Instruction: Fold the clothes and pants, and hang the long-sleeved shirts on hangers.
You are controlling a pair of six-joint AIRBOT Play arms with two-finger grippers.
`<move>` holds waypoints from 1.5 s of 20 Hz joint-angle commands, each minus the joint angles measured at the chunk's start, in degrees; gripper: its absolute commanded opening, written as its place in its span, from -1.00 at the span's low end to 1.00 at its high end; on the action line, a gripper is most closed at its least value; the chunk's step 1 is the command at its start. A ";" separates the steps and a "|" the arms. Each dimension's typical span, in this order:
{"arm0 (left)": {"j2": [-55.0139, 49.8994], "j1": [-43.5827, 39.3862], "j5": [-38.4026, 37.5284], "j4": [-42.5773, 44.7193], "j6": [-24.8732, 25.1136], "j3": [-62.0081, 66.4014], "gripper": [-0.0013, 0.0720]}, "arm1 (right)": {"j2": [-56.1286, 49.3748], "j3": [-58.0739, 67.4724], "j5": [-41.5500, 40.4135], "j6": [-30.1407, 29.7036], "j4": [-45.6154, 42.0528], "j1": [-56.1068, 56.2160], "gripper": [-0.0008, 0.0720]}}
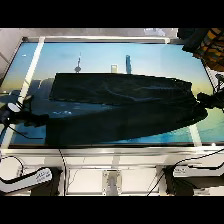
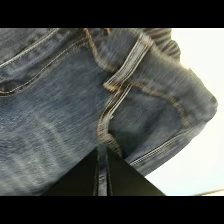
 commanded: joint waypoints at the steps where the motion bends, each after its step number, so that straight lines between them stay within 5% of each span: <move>1: 0.57 -0.04 2.80 -0.17 -2.16 7.63 -0.91 | 0.02 0.00 -0.79 0.09 0.02 -0.02 -0.77; 8: 0.00 -0.04 13.88 -1.97 -4.44 16.26 -0.90 | 0.00 0.00 -1.36 0.37 0.90 -0.02 -0.77; 9: -0.39 -0.04 13.75 -1.92 -4.42 16.26 -0.78 | 0.00 0.00 -1.25 0.35 0.85 -0.02 -0.76; 10: -0.59 -0.04 13.42 -1.92 -4.44 16.26 -0.27 | 0.02 0.00 -1.07 0.35 0.68 -0.02 -0.71; 11: -0.57 -0.04 13.00 -1.90 -4.42 16.26 0.03 | 0.02 0.00 -0.92 0.35 0.17 -0.02 -0.34; 12: -0.44 0.09 12.41 -1.51 -4.42 16.26 0.07 | 0.02 0.00 -0.72 0.33 -0.15 -0.04 -0.03; 19: -0.09 1.57 -2.29 14.05 -4.33 15.52 0.07 | 4.50 -9.62 -1.88 -3.17 -0.17 -6.43 -0.03; 27: -0.15 8.59 -4.20 7.98 0.87 11.32 0.07 | 9.18 -23.61 -11.82 -8.81 11.96 -11.26 -0.02; 30: -0.52 8.81 -2.78 7.93 1.60 9.07 0.07 | 9.14 -25.92 -13.84 -8.81 13.77 -11.26 0.12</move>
